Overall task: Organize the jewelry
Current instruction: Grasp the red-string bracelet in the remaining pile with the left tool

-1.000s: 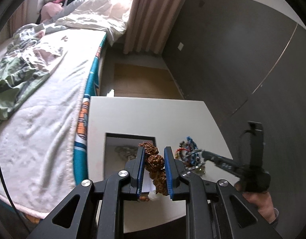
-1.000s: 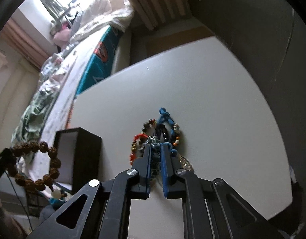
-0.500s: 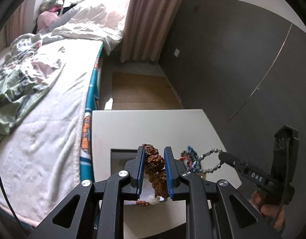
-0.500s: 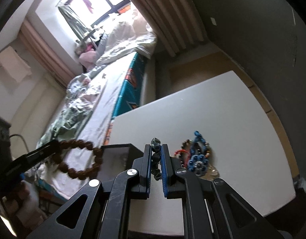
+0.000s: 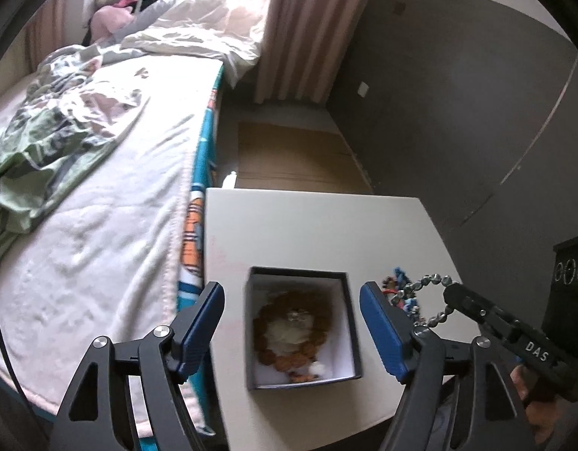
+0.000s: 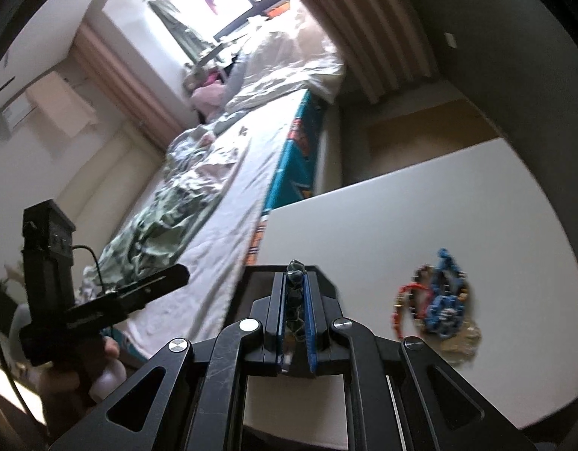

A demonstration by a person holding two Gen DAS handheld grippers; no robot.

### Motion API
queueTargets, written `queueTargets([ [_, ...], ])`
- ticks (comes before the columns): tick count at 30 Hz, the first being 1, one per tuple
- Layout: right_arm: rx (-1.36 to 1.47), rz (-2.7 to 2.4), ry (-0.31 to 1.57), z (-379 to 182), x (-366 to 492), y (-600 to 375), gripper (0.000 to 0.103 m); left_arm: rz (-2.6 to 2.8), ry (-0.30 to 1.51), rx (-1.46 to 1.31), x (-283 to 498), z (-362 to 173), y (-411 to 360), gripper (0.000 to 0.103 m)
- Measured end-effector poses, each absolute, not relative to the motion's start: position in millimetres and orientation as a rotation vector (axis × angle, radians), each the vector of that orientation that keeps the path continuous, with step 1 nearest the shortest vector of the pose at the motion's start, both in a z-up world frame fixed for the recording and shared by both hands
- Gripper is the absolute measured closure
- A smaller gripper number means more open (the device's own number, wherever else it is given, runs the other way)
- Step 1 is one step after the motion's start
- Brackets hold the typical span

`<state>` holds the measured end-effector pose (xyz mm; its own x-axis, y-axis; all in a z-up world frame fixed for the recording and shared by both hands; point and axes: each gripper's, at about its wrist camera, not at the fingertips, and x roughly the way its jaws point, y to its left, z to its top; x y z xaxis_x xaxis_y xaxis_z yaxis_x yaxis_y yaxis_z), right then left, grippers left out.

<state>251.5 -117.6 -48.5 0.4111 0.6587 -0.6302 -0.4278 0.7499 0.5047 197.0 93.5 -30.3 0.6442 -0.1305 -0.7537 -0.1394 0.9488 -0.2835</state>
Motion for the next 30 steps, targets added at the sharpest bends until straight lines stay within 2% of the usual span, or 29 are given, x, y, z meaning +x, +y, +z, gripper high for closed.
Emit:
queueTargets([
  [7,0.300,0.807,0.966,-55.4,252.6,-75.1,0.090,0.064,0.872,-0.361,181.5,-31.0,118.9,0.028],
  [8,0.293,0.797,0.977,-57.3,252.5,-72.7,0.074,0.067,0.872,-0.363,179.7,-30.6,120.7,0.028],
  [9,0.285,0.766,0.977,-58.4,252.2,-73.0,0.045,0.070,0.871,-0.363,177.9,-29.4,122.1,0.028],
  [10,0.283,0.736,0.960,-57.9,250.1,-76.5,0.035,0.071,0.866,-0.364,175.7,-27.9,123.3,0.028],
  [11,0.281,0.704,0.940,-56.6,248.5,-82.3,0.030,0.071,0.860,-0.364,174.5,-26.7,123.5,0.028],
  [19,0.316,0.603,0.936,-54.5,248.9,-135.2,0.030,0.032,0.857,-0.353,175.1,-22.4,109.7,0.025],
  [30,0.370,0.516,0.924,-53.8,251.5,-204.7,0.030,-0.088,0.884,-0.283,195.8,-19.2,45.4,0.025],
])
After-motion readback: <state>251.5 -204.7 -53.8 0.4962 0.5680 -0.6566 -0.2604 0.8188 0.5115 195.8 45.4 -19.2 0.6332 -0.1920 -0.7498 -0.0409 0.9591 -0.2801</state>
